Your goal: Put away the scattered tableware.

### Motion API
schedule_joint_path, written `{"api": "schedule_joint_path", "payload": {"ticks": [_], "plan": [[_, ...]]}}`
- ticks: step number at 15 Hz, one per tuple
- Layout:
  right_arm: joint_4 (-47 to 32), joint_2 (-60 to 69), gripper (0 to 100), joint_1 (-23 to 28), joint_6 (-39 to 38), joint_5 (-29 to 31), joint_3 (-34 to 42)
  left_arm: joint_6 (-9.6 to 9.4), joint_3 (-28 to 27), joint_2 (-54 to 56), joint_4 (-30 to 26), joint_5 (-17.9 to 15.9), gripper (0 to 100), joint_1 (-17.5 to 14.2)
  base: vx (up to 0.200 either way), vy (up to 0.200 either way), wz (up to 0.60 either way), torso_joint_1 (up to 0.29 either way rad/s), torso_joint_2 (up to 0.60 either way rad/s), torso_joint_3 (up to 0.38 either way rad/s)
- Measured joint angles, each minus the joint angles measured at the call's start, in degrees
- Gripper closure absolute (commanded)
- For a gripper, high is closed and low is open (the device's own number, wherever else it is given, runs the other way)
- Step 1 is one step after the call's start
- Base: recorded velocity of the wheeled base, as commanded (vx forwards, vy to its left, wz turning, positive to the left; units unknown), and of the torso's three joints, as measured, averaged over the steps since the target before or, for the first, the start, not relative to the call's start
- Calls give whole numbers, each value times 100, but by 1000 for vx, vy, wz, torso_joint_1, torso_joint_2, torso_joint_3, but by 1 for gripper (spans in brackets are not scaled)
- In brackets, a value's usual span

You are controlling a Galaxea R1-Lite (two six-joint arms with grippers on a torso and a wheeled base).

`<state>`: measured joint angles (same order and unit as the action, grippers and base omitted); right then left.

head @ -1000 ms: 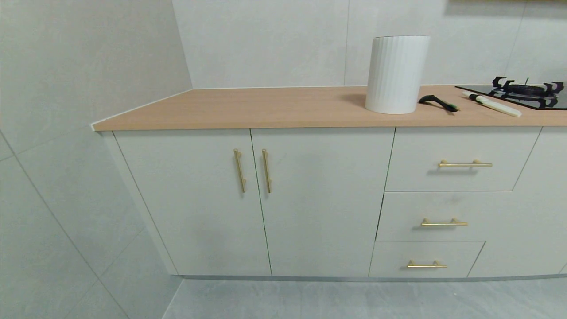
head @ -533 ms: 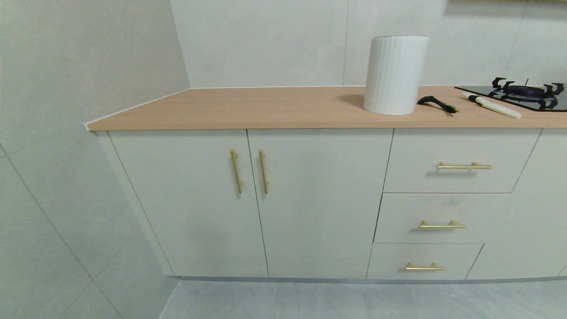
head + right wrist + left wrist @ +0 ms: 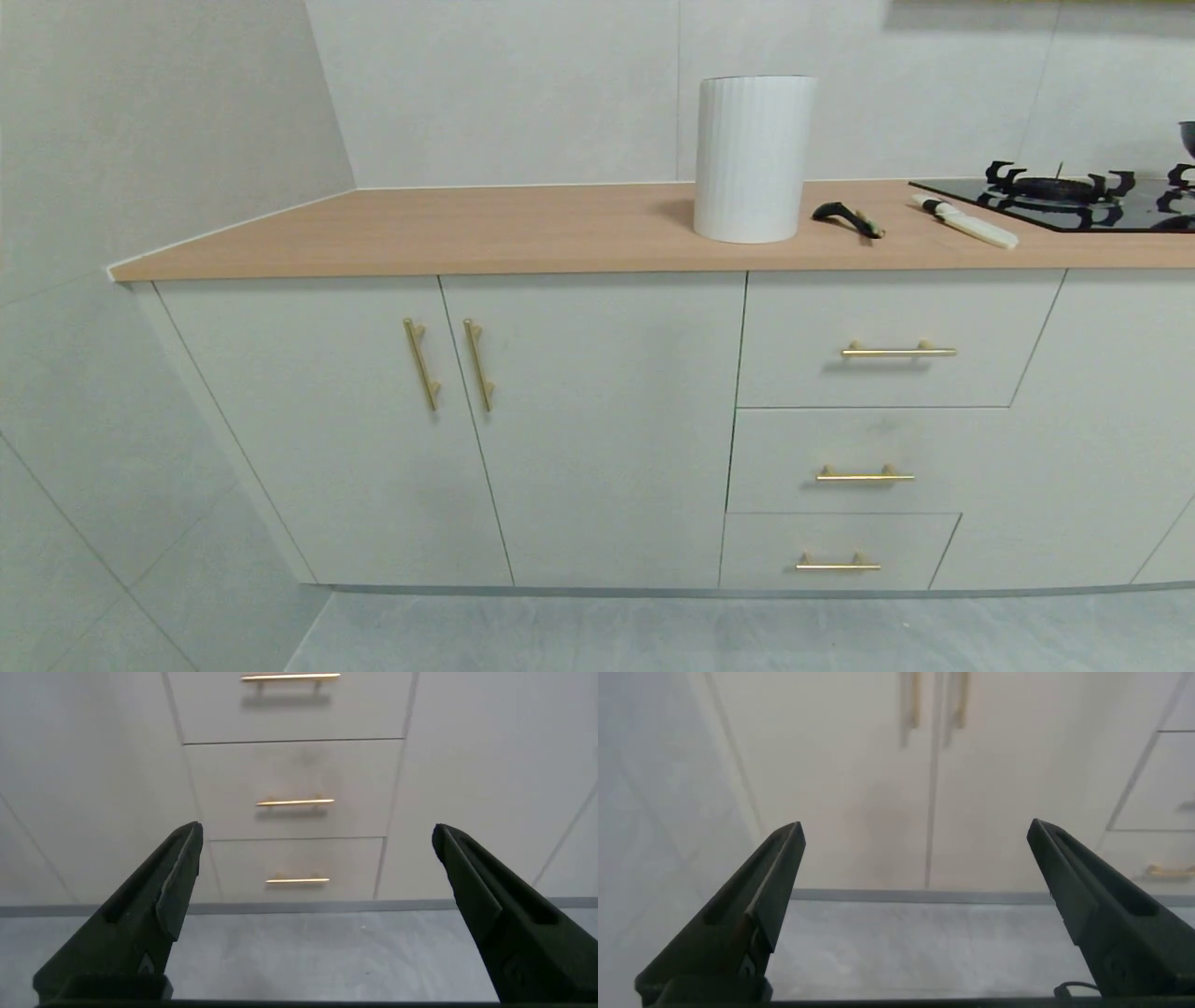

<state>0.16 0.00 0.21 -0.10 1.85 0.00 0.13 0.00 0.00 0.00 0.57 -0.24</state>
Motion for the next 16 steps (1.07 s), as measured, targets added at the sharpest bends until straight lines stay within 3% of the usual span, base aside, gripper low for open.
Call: {"api": "schedule_joint_path", "payload": {"ticks": [9, 16], "plan": [[0, 0, 0, 0, 0, -2, 0, 2, 0, 0, 0, 2, 0, 0, 0, 0, 0, 0, 0, 0], [0, 0, 0, 0, 2, 0, 0, 2, 0, 0, 0, 2, 0, 4, 200, 0, 0, 3, 0, 2]]}}
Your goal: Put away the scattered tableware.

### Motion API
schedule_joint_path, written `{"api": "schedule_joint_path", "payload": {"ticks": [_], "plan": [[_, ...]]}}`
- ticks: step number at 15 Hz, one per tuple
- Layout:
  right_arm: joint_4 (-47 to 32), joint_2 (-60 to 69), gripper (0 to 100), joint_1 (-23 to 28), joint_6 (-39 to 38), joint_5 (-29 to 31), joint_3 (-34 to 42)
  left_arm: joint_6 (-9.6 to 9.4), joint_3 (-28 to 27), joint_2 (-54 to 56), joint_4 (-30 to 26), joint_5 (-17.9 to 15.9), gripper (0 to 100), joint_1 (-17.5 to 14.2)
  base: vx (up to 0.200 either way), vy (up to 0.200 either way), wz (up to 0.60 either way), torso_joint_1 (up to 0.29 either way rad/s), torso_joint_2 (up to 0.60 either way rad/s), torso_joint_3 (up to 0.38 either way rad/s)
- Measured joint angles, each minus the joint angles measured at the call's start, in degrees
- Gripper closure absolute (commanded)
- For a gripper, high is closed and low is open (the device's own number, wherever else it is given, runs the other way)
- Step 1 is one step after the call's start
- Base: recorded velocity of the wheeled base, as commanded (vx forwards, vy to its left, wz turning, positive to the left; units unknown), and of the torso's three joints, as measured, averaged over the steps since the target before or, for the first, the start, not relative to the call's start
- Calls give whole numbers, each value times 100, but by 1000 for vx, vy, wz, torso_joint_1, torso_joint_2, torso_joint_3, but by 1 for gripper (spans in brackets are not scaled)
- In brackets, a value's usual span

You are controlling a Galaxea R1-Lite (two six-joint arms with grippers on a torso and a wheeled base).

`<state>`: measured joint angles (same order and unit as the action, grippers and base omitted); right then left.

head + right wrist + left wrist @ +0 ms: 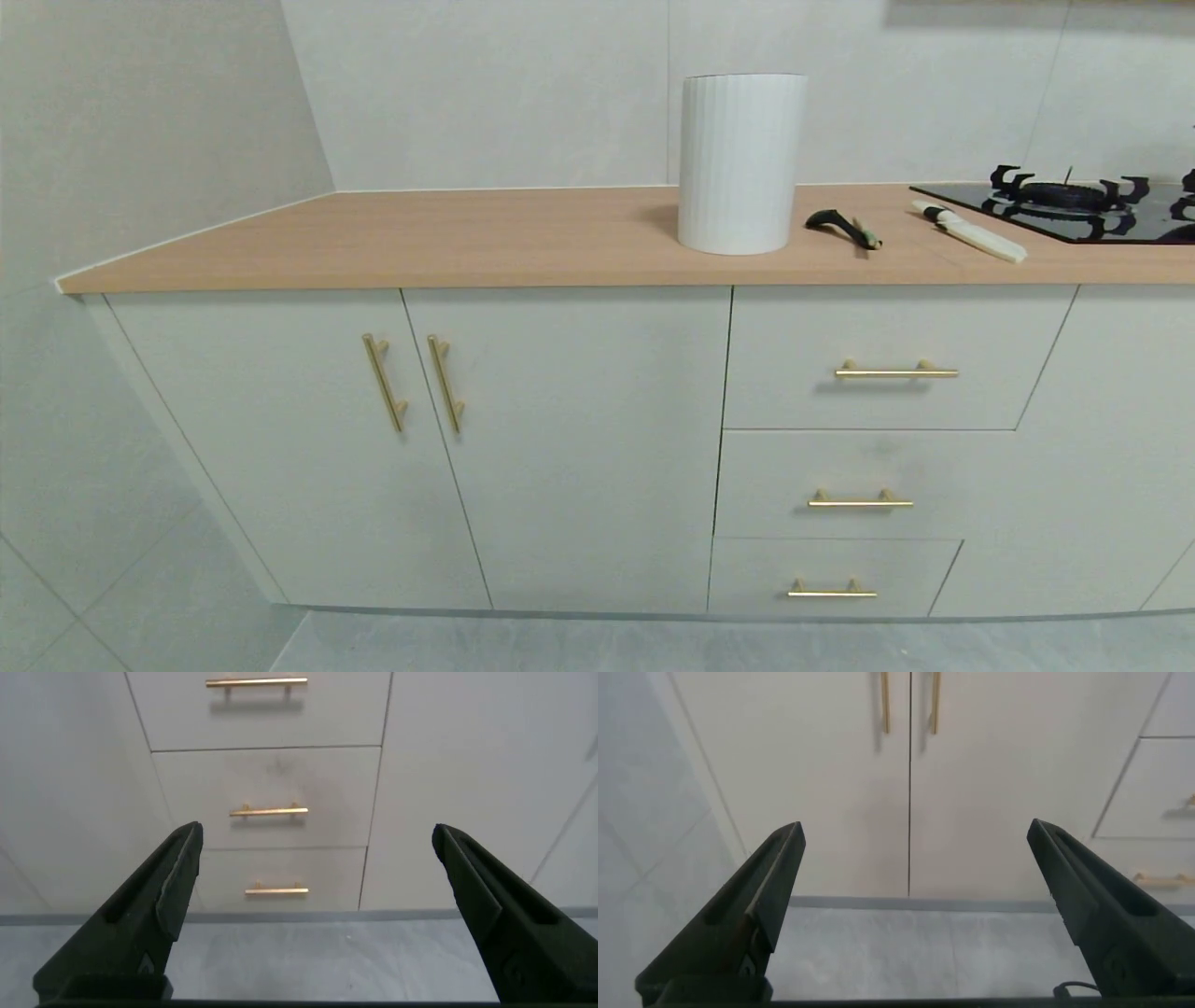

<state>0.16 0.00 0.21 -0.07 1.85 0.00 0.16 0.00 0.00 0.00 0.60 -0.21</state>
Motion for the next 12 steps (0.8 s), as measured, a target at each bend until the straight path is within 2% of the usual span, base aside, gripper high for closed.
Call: {"api": "schedule_joint_path", "payload": {"ticks": [2, 12], "plan": [[0, 0, 0, -2, 2, 0, 0, 0, 0, 0, 0, 0, 0, -4, 200, 0, 0, -2, 2, 2], [0, 0, 0, -2, 23, -9, 0, 0, 0, 0, 0, 0, 0, -4, 0, 0, 0, 0, 0, 0]]}}
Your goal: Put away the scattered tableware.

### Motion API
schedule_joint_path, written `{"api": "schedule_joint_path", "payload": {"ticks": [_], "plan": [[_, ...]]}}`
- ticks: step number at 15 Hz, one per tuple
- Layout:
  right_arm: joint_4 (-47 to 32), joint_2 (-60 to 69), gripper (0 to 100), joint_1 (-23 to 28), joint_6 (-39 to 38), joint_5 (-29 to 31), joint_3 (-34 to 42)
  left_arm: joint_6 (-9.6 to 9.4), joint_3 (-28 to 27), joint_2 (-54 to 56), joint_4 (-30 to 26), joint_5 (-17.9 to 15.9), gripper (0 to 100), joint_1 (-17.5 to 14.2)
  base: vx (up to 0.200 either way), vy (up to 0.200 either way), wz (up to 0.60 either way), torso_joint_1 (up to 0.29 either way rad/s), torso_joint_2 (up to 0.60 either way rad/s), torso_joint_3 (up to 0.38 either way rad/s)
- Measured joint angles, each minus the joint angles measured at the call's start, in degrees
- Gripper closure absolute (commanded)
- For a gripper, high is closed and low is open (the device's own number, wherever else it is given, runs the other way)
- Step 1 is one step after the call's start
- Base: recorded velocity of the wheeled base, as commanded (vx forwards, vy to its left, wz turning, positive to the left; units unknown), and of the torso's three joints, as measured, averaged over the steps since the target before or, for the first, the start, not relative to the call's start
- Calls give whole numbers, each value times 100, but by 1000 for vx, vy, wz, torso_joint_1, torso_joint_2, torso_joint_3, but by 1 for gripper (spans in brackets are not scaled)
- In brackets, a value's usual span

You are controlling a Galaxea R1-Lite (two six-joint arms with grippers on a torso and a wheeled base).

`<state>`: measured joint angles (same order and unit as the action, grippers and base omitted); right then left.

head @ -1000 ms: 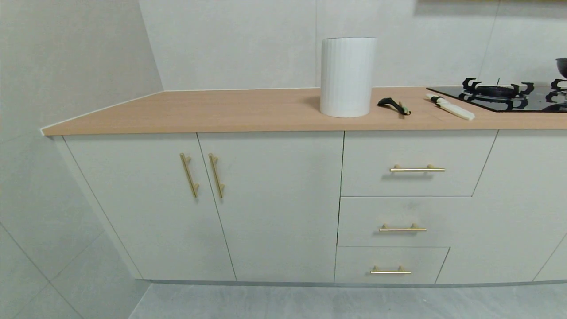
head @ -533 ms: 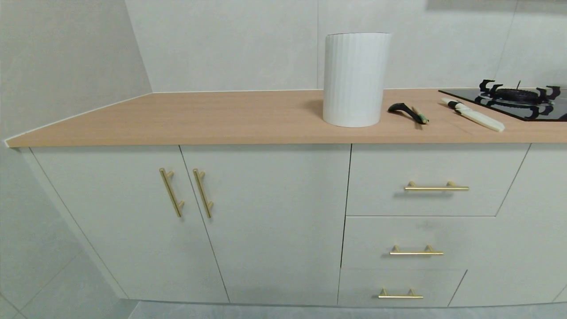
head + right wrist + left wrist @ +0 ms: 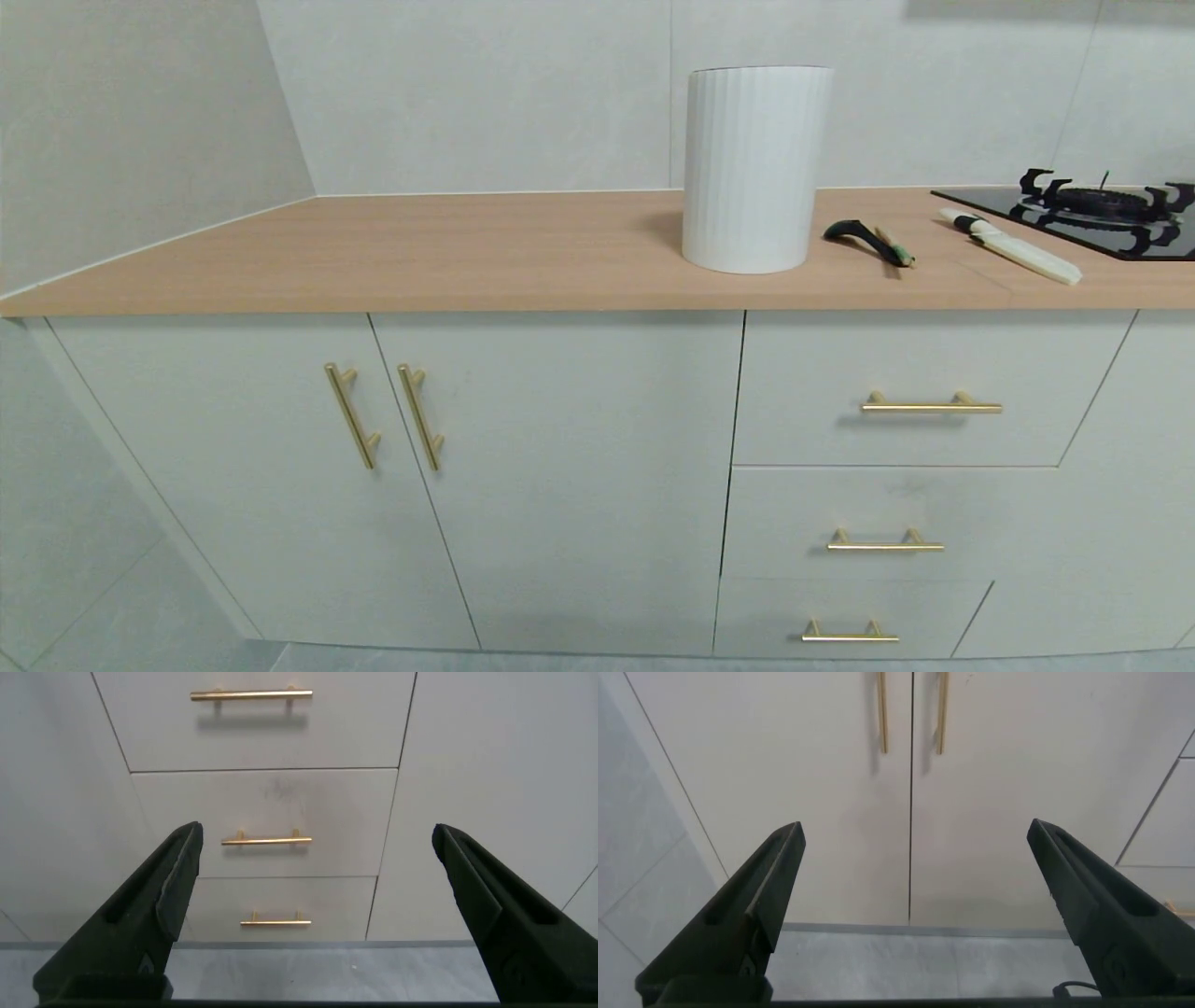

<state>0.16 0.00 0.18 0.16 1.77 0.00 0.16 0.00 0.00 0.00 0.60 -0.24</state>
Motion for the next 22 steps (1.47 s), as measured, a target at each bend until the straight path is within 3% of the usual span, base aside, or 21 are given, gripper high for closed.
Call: {"api": "schedule_joint_path", "payload": {"ticks": [3, 6, 10, 16, 22], "plan": [[35, 0, 0, 2, -37, 6, -38, 0, 0, 0, 0, 0, 0, 0, 0, 0, 0, 0, 0, 0], [-34, -162, 0, -71, -421, -40, -697, 0, -2, 0, 0, 0, 0, 4, 0, 0, 0, 0, 0, 0], [-262, -1182, 0, -630, -505, -182, -1083, 0, 0, 0, 0, 0, 0, 2, 0, 0, 0, 0, 0, 0], [-69, -4038, 0, -1234, -229, -199, -1794, 0, 0, 0, 0, 0, 0, 0, 0, 0, 0, 0, 0, 0], [1224, -6678, 0, -1328, -113, -172, -2309, 0, 0, 0, 0, 0, 0, 0, 0, 0, 0, 0, 0, 0]]}}
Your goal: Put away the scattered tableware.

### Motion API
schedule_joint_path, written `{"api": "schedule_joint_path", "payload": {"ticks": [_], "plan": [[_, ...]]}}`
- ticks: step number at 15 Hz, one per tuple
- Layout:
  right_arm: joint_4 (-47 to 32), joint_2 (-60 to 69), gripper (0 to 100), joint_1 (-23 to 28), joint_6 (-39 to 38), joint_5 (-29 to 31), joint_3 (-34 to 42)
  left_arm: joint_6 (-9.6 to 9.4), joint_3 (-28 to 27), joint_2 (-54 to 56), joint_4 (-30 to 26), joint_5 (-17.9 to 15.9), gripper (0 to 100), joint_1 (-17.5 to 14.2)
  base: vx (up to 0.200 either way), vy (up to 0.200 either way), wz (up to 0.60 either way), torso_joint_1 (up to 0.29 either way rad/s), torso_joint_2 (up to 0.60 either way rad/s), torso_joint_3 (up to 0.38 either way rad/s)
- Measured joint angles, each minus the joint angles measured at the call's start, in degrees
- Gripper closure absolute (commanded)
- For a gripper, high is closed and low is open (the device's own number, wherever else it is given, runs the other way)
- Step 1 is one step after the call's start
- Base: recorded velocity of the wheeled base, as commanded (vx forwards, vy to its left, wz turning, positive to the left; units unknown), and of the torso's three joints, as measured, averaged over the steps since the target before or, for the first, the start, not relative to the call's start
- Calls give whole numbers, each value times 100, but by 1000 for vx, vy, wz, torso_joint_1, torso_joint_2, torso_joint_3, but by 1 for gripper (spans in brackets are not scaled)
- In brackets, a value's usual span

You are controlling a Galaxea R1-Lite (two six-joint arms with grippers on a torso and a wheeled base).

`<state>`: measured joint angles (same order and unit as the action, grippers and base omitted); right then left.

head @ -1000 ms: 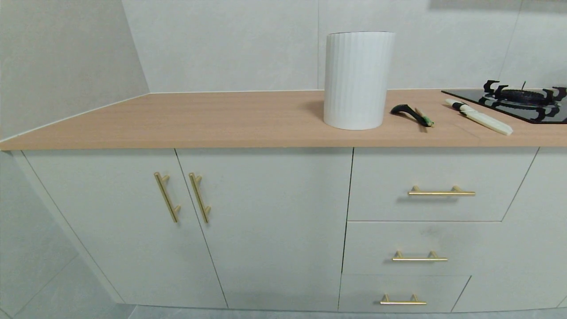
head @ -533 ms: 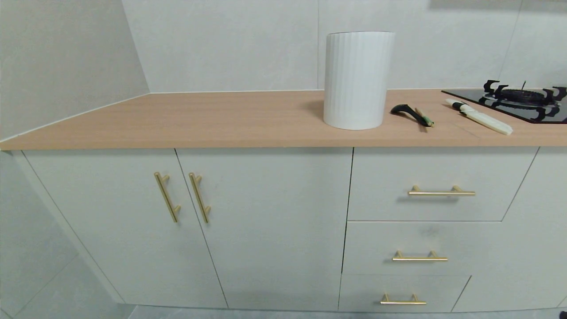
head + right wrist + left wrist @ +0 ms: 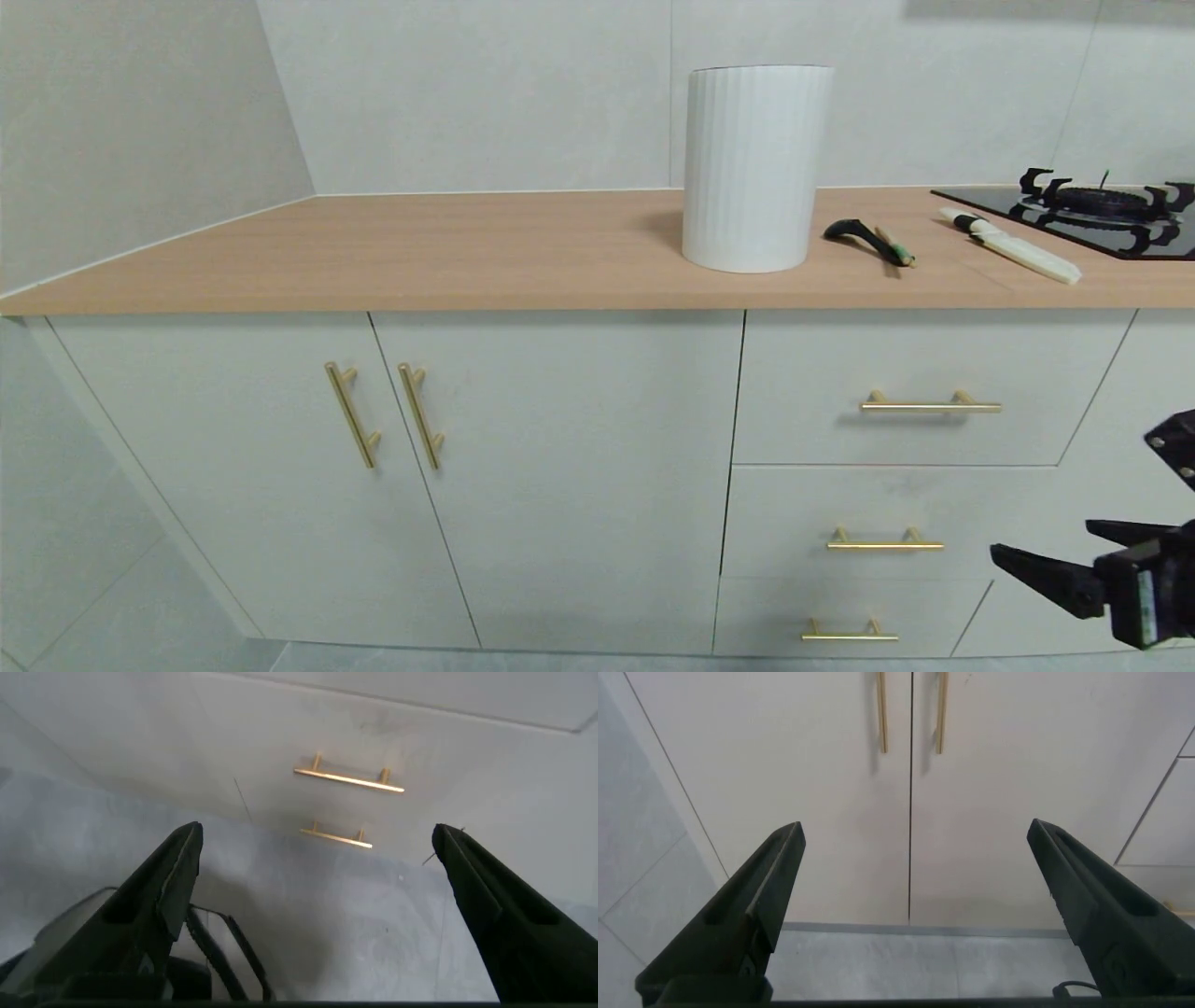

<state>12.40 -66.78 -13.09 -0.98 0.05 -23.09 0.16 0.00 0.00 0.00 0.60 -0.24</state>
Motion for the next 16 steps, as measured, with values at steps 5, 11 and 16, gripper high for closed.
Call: {"api": "schedule_joint_path", "payload": {"ticks": [5, 11, 16], "plan": [[1757, -2271, 0, 229, 9, 5, -141, 0, 0, 0, 0, -2, 0, 0, 0, 0, 0, 0, 0, 0], [3840, -4400, 0, 786, 11, 20, -141, 0, 0, 0, 0, 0, 0, 0, 0, 0, 0, 0, 0, 0], [5630, -5808, 0, 924, 9, 285, -127, 0, 0, 0, 0, 0, 0, 4, 0, 0, 0, 0, 0, 0]]}}
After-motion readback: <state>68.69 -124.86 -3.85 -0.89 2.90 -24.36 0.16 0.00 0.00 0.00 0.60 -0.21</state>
